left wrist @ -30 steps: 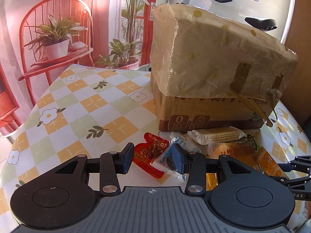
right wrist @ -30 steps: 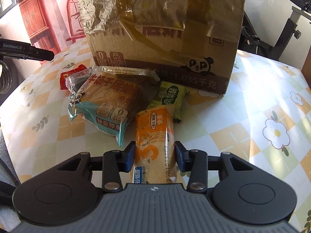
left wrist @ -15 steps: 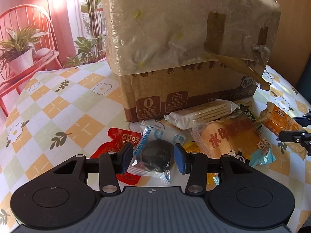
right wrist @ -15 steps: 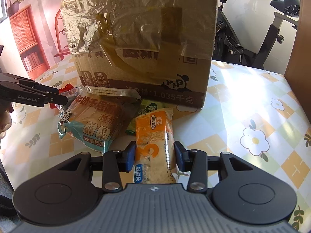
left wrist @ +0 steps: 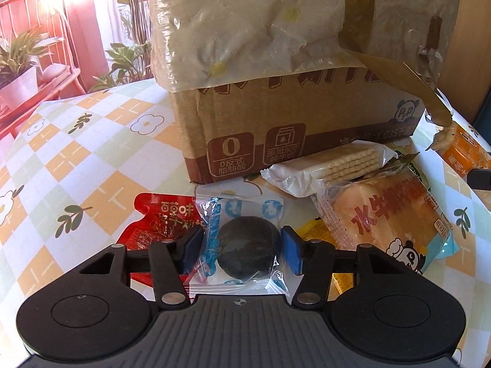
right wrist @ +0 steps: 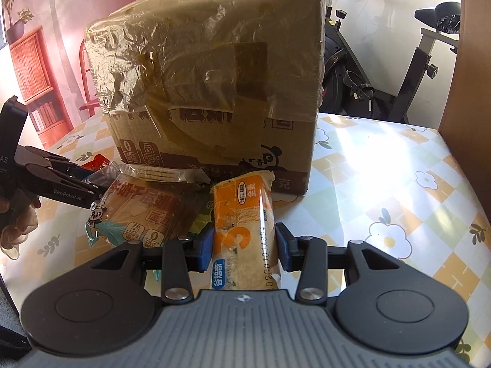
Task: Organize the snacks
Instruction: 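Lift both packets over the box and open both tools to drop them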
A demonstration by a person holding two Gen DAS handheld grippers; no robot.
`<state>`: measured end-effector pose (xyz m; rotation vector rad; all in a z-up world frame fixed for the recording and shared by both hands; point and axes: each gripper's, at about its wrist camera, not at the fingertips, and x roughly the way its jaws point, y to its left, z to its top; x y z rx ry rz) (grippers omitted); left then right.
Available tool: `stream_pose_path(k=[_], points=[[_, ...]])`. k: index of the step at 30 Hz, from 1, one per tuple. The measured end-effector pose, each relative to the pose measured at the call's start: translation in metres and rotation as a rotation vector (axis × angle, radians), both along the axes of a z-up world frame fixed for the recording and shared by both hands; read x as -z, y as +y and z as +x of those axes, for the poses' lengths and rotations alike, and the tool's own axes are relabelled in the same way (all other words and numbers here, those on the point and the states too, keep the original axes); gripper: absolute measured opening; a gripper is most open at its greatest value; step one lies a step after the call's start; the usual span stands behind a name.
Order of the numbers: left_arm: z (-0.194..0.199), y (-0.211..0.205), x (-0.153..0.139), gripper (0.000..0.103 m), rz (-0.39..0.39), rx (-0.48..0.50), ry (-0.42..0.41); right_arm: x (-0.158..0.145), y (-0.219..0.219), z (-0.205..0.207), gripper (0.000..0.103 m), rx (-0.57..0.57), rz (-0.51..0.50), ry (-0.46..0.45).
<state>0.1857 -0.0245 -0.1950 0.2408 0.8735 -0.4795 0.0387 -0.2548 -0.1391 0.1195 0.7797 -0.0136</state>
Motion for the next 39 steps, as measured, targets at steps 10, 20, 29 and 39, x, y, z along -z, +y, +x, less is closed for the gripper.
stream_pose_path(k=[10, 20, 29, 39], points=[[-0.022, 0.018, -0.02, 0.048, -0.113, -0.108, -0.037, -0.008, -0.007, -0.003, 0.043, 0.017, 0.004, -0.036], [-0.053, 0.029, -0.105, 0.048, -0.16, -0.148, -0.283, -0.055, -0.001, -0.005, 0.043, -0.046, 0.018, -0.216], [-0.036, 0.009, -0.19, 0.048, -0.262, -0.132, -0.472, -0.126, -0.009, 0.012, 0.043, -0.055, 0.01, -0.394], [0.059, -0.054, -0.211, 0.048, -0.216, -0.161, -0.441, -0.162, -0.024, 0.134, 0.043, -0.082, 0.016, -0.335]])
